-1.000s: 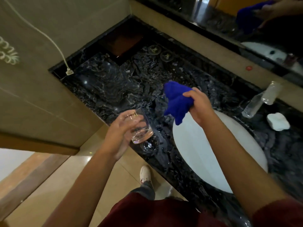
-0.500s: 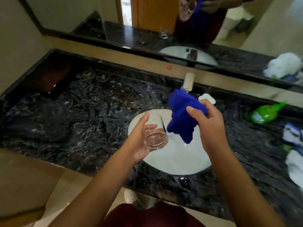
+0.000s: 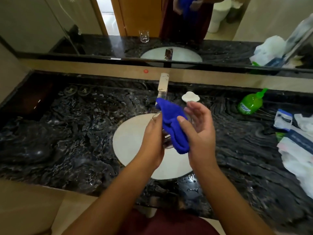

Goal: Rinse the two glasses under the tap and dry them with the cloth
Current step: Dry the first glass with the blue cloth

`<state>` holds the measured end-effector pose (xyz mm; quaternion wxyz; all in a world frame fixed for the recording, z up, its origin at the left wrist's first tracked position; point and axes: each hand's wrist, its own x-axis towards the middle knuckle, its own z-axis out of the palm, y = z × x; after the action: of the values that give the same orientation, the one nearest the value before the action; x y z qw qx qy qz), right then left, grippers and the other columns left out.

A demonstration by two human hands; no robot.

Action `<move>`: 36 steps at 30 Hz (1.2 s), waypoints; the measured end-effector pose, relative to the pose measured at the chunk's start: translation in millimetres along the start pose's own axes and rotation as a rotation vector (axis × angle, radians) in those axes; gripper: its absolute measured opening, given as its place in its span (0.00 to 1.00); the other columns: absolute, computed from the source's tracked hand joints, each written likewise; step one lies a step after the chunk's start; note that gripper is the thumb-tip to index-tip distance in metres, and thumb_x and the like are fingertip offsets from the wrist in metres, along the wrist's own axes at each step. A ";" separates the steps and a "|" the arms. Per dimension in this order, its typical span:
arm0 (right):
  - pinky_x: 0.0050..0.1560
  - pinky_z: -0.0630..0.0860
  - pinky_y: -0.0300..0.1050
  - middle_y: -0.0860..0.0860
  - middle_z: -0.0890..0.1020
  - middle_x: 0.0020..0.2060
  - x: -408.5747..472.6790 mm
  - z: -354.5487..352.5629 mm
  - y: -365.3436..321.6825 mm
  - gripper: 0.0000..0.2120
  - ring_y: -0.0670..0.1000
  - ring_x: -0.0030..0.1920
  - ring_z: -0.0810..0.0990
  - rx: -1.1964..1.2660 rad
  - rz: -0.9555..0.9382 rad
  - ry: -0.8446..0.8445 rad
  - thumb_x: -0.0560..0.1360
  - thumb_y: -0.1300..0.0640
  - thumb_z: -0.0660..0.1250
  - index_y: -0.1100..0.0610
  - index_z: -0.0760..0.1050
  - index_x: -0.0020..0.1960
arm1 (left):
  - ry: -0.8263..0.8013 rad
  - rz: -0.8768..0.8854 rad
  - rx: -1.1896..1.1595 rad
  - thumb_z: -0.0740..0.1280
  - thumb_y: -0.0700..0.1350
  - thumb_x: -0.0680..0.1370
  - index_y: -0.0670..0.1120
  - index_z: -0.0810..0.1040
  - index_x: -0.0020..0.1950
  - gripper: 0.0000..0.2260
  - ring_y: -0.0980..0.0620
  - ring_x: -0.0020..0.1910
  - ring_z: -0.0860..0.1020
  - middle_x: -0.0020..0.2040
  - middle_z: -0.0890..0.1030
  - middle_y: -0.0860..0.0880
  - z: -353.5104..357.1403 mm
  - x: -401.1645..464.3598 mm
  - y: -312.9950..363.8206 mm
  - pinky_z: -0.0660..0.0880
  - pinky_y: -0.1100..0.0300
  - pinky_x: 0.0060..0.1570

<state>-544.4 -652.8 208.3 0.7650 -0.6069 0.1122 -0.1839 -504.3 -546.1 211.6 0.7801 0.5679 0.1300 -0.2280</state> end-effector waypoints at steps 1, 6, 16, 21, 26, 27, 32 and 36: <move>0.60 0.78 0.39 0.47 0.81 0.66 2.8 -2.8 1.9 0.22 0.44 0.65 0.81 -0.007 0.035 0.010 0.76 0.56 0.72 0.50 0.75 0.70 | 0.000 0.039 0.021 0.65 0.62 0.76 0.40 0.76 0.68 0.31 0.37 0.55 0.85 0.58 0.86 0.39 5.0 -1.9 2.0 0.82 0.53 0.40; 0.51 0.83 0.45 0.50 0.87 0.55 3.8 0.4 1.1 0.22 0.49 0.53 0.86 0.296 0.302 -0.098 0.79 0.45 0.64 0.53 0.76 0.69 | -0.012 0.481 0.313 0.65 0.64 0.78 0.53 0.74 0.61 0.20 0.56 0.48 0.85 0.51 0.84 0.59 17.0 -3.2 12.5 0.81 0.62 0.40; 0.44 0.84 0.48 0.51 0.89 0.46 8.8 -2.5 1.1 0.16 0.51 0.44 0.88 0.205 0.439 -0.054 0.77 0.35 0.67 0.43 0.88 0.50 | -0.180 0.933 0.920 0.62 0.47 0.84 0.42 0.79 0.41 0.15 0.52 0.41 0.79 0.38 0.82 0.51 -9.4 17.1 36.1 0.74 0.56 0.50; 0.32 0.84 0.63 0.59 0.83 0.33 20.1 -9.4 -1.3 0.17 0.61 0.31 0.83 0.091 0.515 -0.217 0.81 0.43 0.65 0.55 0.83 0.44 | -0.607 0.398 0.691 0.61 0.44 0.86 0.35 0.78 0.44 0.16 0.40 0.32 0.82 0.34 0.83 0.40 -20.2 12.5 55.9 0.80 0.48 0.35; 0.44 0.83 0.54 0.51 0.83 0.32 19.0 -13.6 -6.7 0.17 0.53 0.34 0.83 0.110 0.436 -0.360 0.81 0.51 0.62 0.50 0.81 0.37 | -0.595 0.353 0.537 0.59 0.49 0.85 0.42 0.79 0.42 0.17 0.46 0.28 0.80 0.28 0.82 0.44 -22.0 14.2 44.6 0.79 0.48 0.40; 0.46 0.79 0.53 0.49 0.84 0.32 20.5 -15.5 -8.2 0.19 0.52 0.35 0.84 0.119 0.456 -0.325 0.83 0.53 0.61 0.50 0.81 0.36 | -0.562 0.333 0.472 0.59 0.50 0.85 0.44 0.79 0.41 0.17 0.48 0.27 0.79 0.27 0.82 0.44 -22.6 14.7 40.2 0.78 0.54 0.40; 0.56 0.73 0.56 0.60 0.79 0.45 34.1 -14.4 -25.6 0.20 0.60 0.45 0.78 0.270 0.502 -0.308 0.79 0.48 0.65 0.62 0.69 0.62 | -0.507 0.160 0.134 0.60 0.51 0.86 0.50 0.83 0.41 0.18 0.53 0.27 0.80 0.27 0.81 0.48 -21.3 16.5 29.8 0.78 0.63 0.38; 0.30 0.80 0.36 0.47 0.83 0.25 19.2 -18.6 6.3 0.16 0.43 0.26 0.83 0.062 0.543 -0.122 0.87 0.66 0.50 0.59 0.71 0.45 | -0.502 0.015 -0.107 0.62 0.52 0.84 0.47 0.82 0.44 0.15 0.53 0.33 0.79 0.32 0.79 0.49 -10.8 14.9 30.1 0.77 0.57 0.44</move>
<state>-533.4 -676.1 198.7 0.8098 -0.5408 0.2189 0.0613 -475.7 -531.3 226.1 0.8185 0.4527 -0.0601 -0.3487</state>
